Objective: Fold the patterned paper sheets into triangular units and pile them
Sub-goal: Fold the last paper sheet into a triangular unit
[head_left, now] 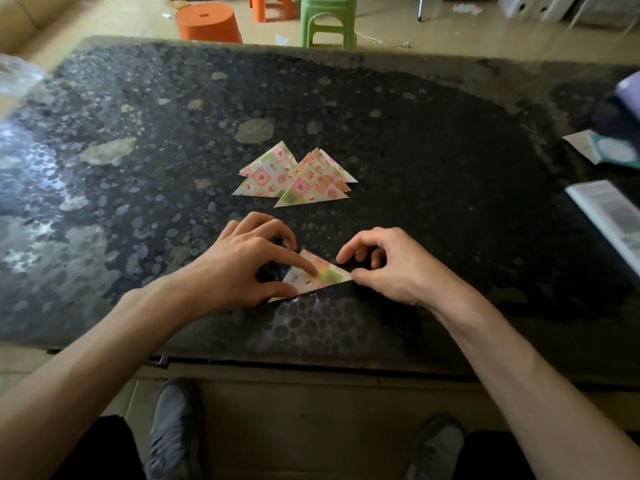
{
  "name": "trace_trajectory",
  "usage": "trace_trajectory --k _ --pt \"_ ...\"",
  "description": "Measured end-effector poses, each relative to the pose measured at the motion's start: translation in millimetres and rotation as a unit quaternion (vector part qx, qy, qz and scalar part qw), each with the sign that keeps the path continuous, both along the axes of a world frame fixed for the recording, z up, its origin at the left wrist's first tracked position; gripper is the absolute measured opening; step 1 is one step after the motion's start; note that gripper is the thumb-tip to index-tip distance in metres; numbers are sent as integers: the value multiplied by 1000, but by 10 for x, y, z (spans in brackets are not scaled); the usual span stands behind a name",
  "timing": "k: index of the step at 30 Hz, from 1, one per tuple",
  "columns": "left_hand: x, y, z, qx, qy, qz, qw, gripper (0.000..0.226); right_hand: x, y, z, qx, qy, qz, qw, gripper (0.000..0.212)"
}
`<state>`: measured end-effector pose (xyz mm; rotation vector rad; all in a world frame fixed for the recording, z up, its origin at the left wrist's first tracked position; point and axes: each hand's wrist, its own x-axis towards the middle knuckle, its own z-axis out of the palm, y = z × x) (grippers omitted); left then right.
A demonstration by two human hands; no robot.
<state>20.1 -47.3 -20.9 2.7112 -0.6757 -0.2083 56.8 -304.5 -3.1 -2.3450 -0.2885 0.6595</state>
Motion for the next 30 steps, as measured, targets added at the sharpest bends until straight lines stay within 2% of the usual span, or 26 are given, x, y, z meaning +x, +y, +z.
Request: trace_trajectory --k 4,8,17,23,27,30 --pt "-37 -54 60 29 -50 -7 998 53 -30 21 -21 -2 -21 3 1000 21" --pt "-104 -113 7 34 -89 -8 995 51 -58 7 -20 0 -34 20 999 15" --pt "-202 -161 67 66 -152 -55 985 37 -115 20 1 -49 -98 70 991 36" --pt "-236 -218 43 33 -189 -28 981 42 -145 41 -39 -2 -139 80 987 34" --pt "-239 -247 124 -33 -251 17 967 26 -176 104 -69 63 -256 81 961 17" --pt "-188 -249 188 -113 -220 70 966 17 -178 135 -78 101 -295 28 950 13"
